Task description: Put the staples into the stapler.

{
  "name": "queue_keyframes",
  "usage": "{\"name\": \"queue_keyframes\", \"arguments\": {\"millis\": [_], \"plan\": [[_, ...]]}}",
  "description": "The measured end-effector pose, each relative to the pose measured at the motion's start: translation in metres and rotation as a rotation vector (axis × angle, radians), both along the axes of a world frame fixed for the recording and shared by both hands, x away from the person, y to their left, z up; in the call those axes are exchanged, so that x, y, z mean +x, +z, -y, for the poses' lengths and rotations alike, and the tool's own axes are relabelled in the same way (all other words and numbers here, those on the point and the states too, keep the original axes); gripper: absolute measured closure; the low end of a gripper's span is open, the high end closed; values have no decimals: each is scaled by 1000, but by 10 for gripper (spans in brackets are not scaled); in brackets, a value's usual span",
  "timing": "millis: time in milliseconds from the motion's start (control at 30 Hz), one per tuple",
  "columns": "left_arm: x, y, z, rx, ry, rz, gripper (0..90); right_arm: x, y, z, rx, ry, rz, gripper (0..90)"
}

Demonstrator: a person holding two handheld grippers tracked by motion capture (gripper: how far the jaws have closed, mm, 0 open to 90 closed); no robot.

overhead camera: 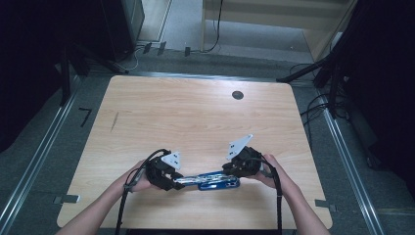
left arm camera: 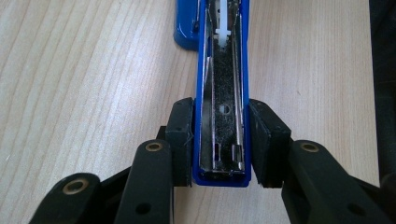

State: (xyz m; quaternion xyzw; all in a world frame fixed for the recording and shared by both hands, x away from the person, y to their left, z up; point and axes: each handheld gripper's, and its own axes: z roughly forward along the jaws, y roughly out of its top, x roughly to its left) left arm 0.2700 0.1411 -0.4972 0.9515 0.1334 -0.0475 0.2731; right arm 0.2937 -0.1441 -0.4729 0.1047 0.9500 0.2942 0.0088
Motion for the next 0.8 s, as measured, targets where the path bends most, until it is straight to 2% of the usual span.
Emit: {"name": "queue_keyframes", "arguments": {"millis": [367, 633, 800], "plan": [[0, -1, 0, -3, 5, -1, 652, -1, -4, -3, -10, 55, 35, 793], [0, -1, 0, -1, 6, -5, 651, -3, -2, 0, 30, 84, 45, 793], [0, -1, 0, 2, 6, -7, 652, -3, -3, 1, 13, 99, 44, 794]]}}
